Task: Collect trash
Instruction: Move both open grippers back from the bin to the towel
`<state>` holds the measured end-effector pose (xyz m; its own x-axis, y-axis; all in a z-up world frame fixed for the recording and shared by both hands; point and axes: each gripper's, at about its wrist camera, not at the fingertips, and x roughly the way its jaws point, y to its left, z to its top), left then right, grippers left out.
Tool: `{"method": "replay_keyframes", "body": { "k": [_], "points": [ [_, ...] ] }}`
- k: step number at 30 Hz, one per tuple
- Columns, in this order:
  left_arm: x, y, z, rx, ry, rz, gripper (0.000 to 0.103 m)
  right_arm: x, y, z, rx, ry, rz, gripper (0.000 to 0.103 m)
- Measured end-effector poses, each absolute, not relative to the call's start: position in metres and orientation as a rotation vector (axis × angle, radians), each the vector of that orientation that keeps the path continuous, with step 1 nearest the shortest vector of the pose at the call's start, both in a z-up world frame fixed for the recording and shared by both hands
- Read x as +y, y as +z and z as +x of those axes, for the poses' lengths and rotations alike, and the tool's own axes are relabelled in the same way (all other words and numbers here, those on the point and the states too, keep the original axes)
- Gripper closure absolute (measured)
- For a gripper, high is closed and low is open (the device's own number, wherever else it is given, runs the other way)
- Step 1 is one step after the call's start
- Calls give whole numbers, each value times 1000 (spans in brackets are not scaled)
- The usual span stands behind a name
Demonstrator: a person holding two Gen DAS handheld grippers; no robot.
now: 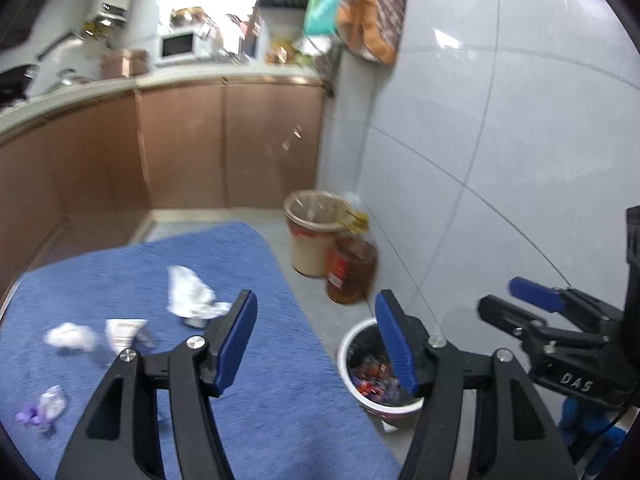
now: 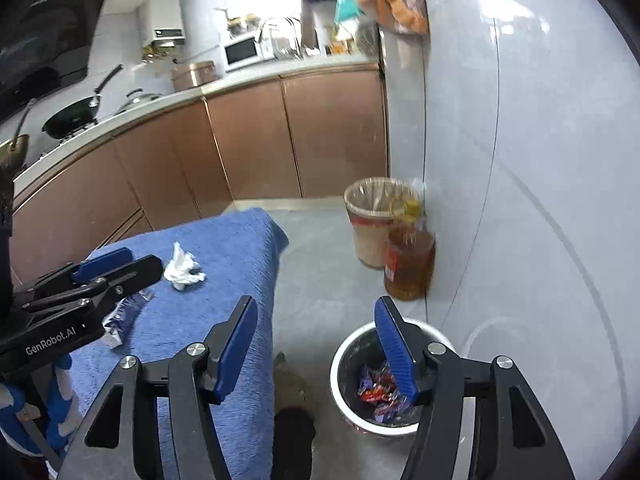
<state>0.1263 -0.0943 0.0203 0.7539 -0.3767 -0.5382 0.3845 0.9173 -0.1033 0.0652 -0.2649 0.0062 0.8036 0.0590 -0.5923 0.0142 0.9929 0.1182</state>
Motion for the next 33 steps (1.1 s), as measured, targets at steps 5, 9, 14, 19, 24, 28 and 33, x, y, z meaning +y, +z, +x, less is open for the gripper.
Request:
{"method": "replay_keyframes", "body": {
  "k": [5, 9, 14, 19, 24, 28, 33],
  "points": [
    [-67, 37, 97, 506, -321, 10, 37, -242, 31, 45, 558, 17, 45, 33],
    [-45, 49, 75, 454, -277, 10, 34, -219, 48, 30, 477, -26, -35, 19],
    [-22, 56, 54, 408, -250, -11, 32, -199, 64, 15, 394, -72, -91, 4],
    [0, 62, 34, 369, -237, -34, 32, -181, 77, 2, 339, -85, -137, 0],
    [17, 64, 25, 343, -235, -68, 31, -167, 84, -7, 303, -83, -185, 0],
    [28, 65, 19, 321, -224, -73, 31, -155, 87, -10, 294, -70, -214, 0],
    [38, 62, 21, 308, -198, -73, 31, -139, 84, -5, 287, -26, -236, 0]
  ]
}}
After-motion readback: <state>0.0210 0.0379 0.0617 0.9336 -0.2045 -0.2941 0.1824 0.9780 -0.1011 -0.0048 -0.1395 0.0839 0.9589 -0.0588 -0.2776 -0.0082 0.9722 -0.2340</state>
